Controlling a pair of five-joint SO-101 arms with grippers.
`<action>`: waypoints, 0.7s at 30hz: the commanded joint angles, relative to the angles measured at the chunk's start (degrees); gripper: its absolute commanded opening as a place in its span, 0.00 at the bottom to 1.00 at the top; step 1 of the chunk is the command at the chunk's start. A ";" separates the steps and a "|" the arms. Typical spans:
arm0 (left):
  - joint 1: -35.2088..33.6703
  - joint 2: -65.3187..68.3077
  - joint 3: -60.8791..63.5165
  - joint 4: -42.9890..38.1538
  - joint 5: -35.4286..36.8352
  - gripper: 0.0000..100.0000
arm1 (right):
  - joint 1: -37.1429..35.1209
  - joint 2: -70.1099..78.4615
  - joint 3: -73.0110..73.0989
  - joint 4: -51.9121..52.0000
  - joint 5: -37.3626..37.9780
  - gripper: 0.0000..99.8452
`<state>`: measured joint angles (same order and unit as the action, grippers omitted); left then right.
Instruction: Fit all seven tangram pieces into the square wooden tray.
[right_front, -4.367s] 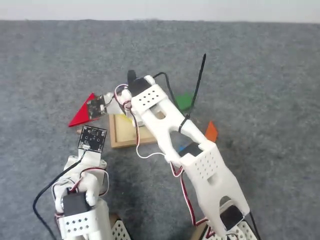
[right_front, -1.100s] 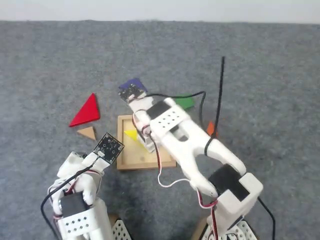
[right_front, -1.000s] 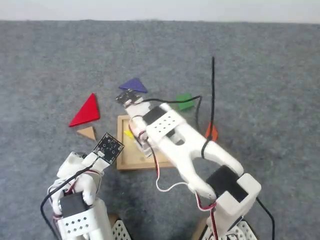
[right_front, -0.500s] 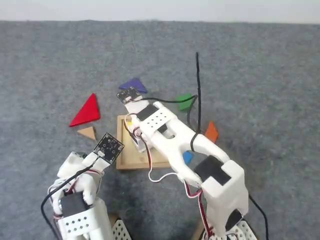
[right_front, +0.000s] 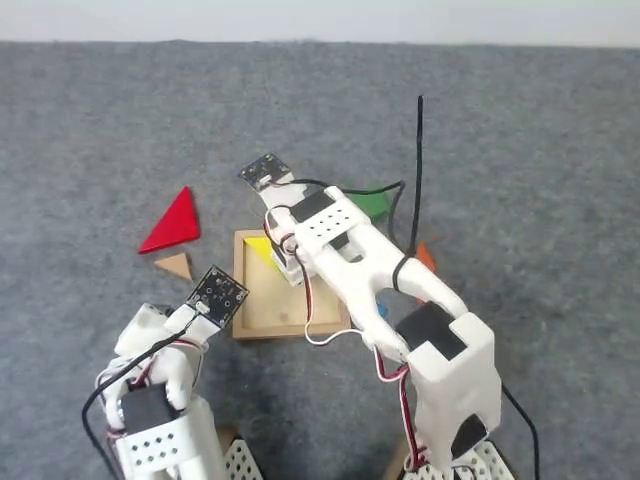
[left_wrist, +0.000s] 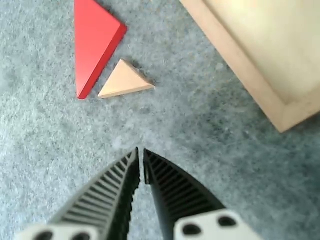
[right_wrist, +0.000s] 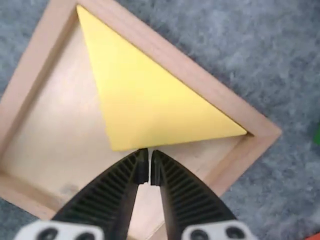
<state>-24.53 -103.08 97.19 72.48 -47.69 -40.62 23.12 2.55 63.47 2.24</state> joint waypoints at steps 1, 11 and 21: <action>-0.26 -1.14 -0.84 -1.05 0.88 0.01 | 1.36 -1.36 -3.16 -1.19 1.67 0.02; -0.26 -1.14 -1.98 -1.41 0.88 0.01 | 1.98 -22.29 6.42 5.67 6.77 0.01; -6.15 0.62 -21.85 -8.62 15.12 0.02 | 10.42 -54.99 39.21 -11.56 5.89 0.01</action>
<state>-30.15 -103.08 80.57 67.82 -33.80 -31.65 -23.21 33.93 58.81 8.04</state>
